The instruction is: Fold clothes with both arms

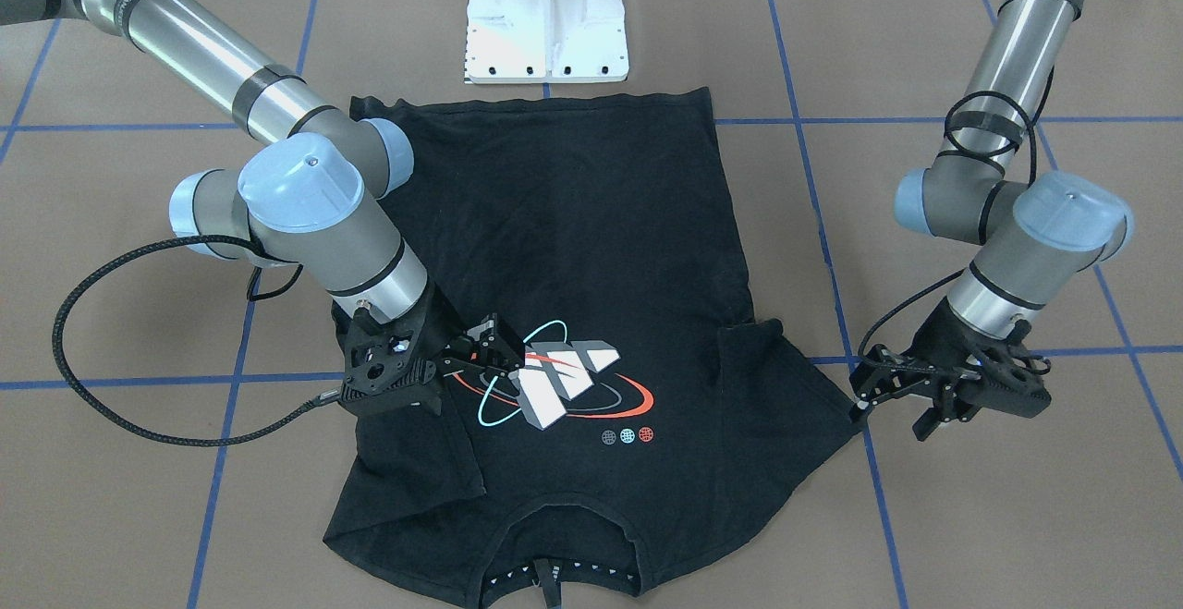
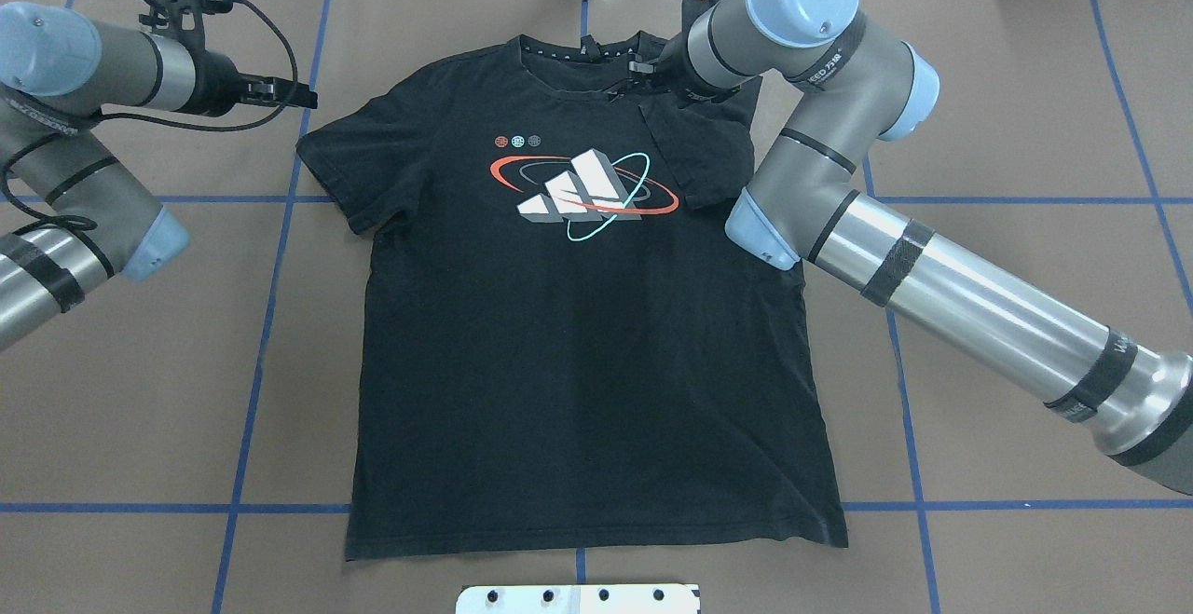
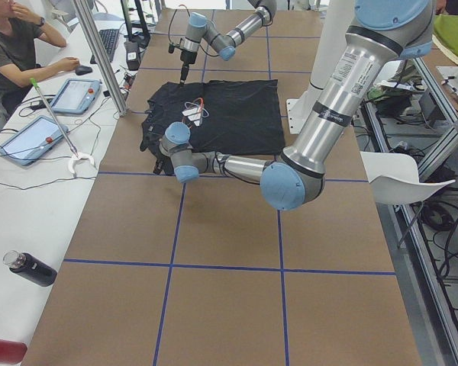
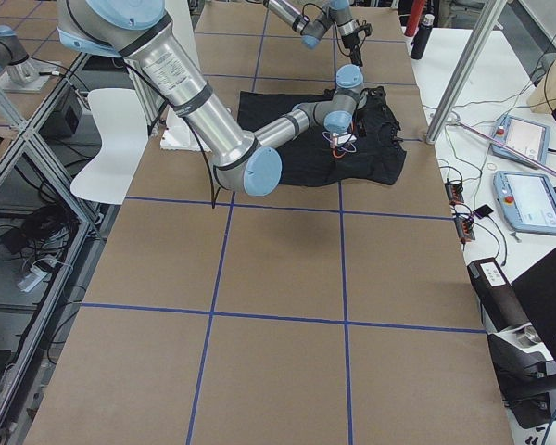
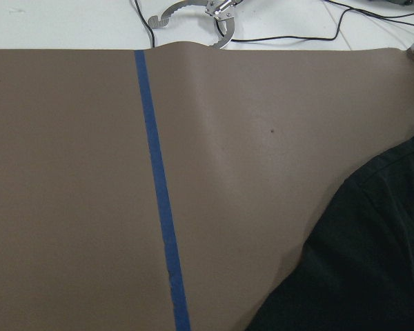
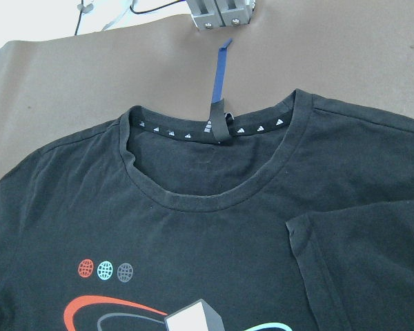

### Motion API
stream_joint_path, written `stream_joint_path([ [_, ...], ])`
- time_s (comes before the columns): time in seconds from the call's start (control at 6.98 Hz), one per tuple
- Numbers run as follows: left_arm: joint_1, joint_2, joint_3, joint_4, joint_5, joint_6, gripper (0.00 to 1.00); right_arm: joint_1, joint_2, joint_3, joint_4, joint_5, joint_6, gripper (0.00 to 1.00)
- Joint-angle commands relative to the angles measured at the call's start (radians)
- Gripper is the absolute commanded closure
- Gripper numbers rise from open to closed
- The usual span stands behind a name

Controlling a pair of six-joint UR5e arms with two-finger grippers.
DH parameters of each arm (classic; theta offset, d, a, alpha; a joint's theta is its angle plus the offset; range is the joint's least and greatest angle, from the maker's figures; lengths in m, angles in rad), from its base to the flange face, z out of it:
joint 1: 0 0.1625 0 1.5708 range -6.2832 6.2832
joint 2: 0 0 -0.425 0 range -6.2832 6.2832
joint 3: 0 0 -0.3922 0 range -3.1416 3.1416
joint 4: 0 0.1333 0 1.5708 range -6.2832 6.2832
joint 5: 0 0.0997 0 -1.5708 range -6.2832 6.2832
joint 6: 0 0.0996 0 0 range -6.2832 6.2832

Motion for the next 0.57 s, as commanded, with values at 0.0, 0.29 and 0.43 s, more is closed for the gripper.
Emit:
stream_joint_path([
  [0.0,0.043,0.0,0.017,-0.002,0.022,-0.002,0.26,0.003,-0.013,0.024,-0.009,0.029,0.002,0.0],
  [0.29,0.048,-0.021,0.065,-0.002,0.022,0.003,0.31,0.029,-0.017,0.025,-0.009,0.067,0.002,0.0],
  [0.43,0.046,-0.023,0.07,-0.002,0.022,0.009,0.33,0.04,-0.02,0.028,-0.009,0.095,0.002,0.0],
])
